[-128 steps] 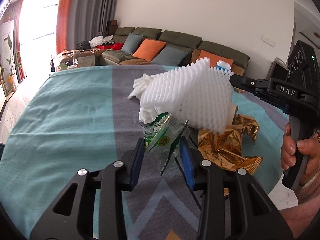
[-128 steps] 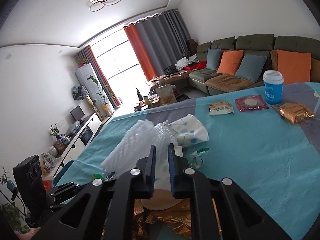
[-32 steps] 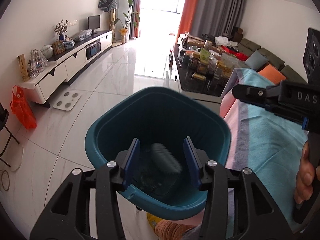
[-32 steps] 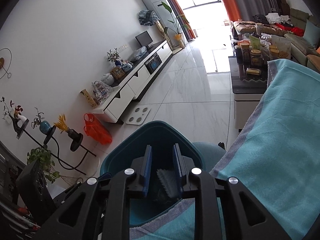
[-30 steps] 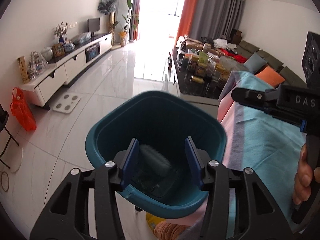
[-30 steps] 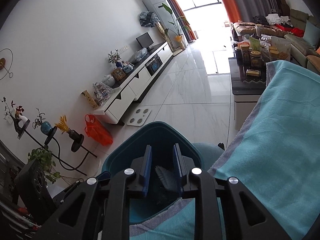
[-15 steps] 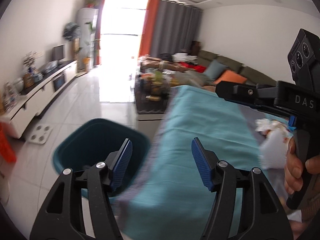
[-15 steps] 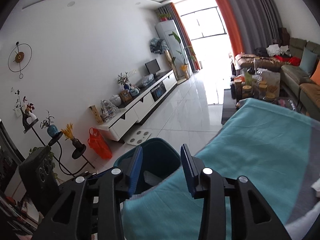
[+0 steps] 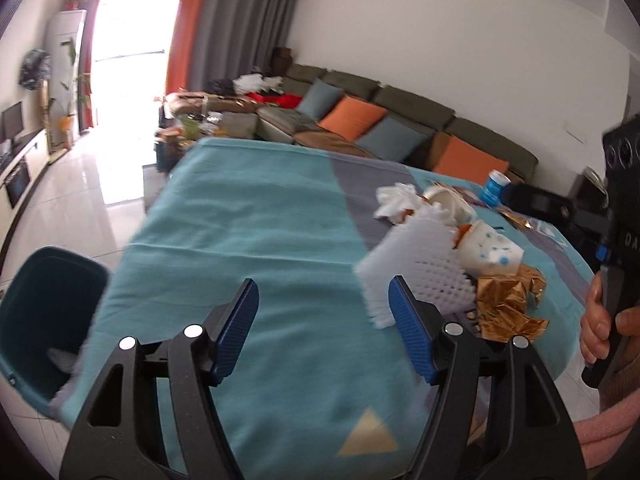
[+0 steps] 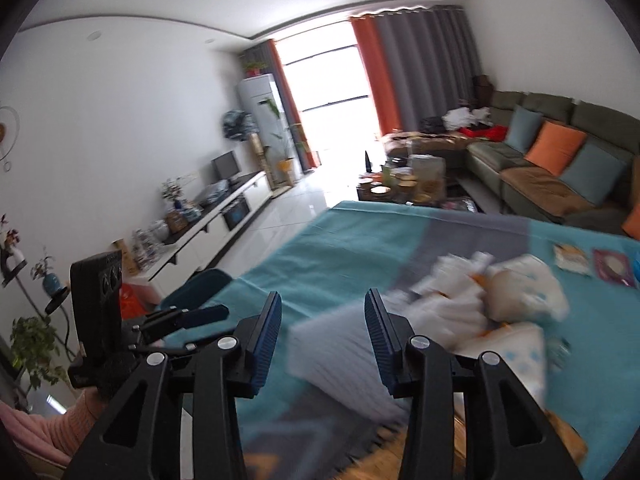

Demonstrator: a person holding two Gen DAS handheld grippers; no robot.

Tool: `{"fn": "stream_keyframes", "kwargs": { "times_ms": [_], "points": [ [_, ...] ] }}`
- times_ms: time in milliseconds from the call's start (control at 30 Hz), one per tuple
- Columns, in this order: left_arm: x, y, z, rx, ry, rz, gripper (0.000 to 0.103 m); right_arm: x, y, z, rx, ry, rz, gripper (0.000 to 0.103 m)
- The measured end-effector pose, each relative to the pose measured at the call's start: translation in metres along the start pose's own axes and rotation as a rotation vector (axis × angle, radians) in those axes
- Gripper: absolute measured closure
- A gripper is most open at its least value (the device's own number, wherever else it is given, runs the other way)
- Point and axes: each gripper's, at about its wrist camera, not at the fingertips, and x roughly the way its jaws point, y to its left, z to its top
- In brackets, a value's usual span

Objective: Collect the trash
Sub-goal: 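Move both open grippers back over the table, then grasp a white foam net with left gripper while right gripper grasps gold foil wrapper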

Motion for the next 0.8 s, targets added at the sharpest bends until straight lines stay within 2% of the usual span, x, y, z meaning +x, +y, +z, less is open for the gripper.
{"fn": "stream_keyframes", "kwargs": {
  "times_ms": [133, 233, 500, 667, 733, 800],
  "points": [
    [0.020, -0.018, 0.002, 0.030, 0.050, -0.038, 0.036, -0.016, -0.019, -0.020, 0.044, 0.016, -0.062, 0.062],
    [0.033, -0.026, 0.001, 0.035, 0.099, -0.035, 0.031, -0.026, -0.029, -0.036, 0.062, 0.033, -0.086, 0.062],
    [0.065, -0.033, 0.003, 0.018, 0.205, -0.054, 0.030, -0.033, -0.062, -0.076, 0.140, 0.112, -0.099, 0.062],
    [0.075, -0.034, 0.005, 0.014, 0.228, -0.060, 0.035, -0.026, -0.070, -0.094, 0.185, 0.158, -0.061, 0.062],
    [0.077, -0.033, 0.006, 0.002, 0.231, -0.077, 0.045, -0.023, -0.070, -0.099, 0.199, 0.167, -0.053, 0.062],
    [0.078, -0.033, 0.007, -0.007, 0.233, -0.087, 0.049, -0.019, -0.070, -0.102, 0.210, 0.177, -0.035, 0.066]
  ]
}}
